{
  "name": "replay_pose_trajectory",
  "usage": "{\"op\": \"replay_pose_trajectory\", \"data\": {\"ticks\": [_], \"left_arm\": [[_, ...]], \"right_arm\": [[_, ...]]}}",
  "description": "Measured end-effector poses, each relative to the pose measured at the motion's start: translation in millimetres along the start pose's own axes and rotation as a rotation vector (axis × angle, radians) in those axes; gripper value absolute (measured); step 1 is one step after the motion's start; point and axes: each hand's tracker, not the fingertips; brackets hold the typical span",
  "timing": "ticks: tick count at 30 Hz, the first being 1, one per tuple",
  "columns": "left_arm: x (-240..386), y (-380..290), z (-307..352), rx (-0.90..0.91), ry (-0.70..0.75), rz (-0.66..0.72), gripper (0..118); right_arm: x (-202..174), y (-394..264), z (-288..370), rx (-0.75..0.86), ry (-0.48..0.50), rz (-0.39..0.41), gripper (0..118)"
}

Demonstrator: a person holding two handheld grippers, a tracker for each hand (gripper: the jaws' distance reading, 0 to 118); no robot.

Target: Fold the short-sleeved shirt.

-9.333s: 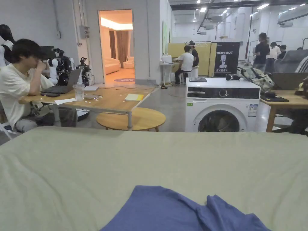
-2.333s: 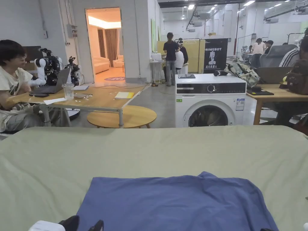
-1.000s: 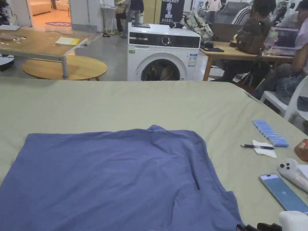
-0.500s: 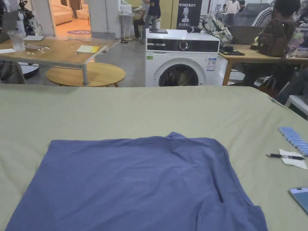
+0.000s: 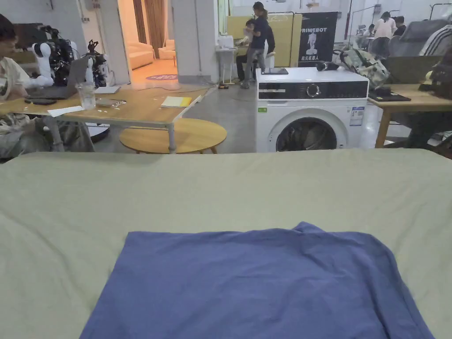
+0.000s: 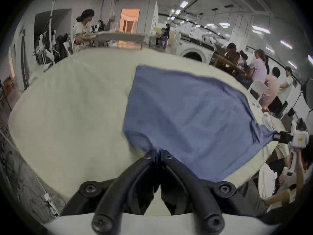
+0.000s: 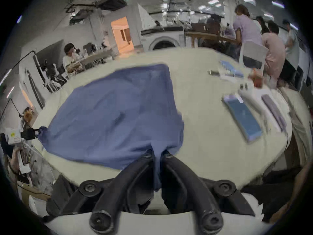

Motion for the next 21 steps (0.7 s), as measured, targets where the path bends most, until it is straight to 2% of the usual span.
{"op": "replay_pose_trajectory", "data": {"ticks": [3,7,12,16,17,18,19,20,21], "left_arm": [[-9.9,44.1,-22.0,0.051,0.02,0.0,0],[-19.8,89.4,-80.4,0.036,0.052,-0.006,0],[-17.8,114.2,-137.2,0.016,0.086,-0.002,0],[-12.7,117.6,-159.2,0.052,0.102,-0.027,0],[-8.3,115.5,-156.5,0.061,0.106,-0.042,14],[-5.7,113.3,-155.5,0.077,0.112,-0.064,48],[-2.8,110.5,-152.3,0.076,0.101,-0.078,86],[0.0,106.9,-144.6,0.084,0.082,-0.086,99],[7.9,103.4,-131.0,0.144,0.037,-0.089,99]], "right_arm": [[-1.5,45.8,-28.8,0.044,-0.021,0.064,3],[-4.8,91.9,-92.7,0.044,-0.039,0.068,3],[-15.5,108.0,-145.7,0.005,-0.106,0.1,3],[-15.1,101.7,-155.4,0.025,-0.12,0.097,4],[-15.4,99.0,-154.5,0.032,-0.121,0.104,7],[-15.6,95.9,-153.1,0.044,-0.13,0.118,14],[-14.5,93.8,-150.7,0.07,-0.167,0.149,30],[-12.4,91.9,-148.6,0.08,-0.18,0.161,59],[-10.9,88.4,-143.6,0.091,-0.187,0.156,73]]}}
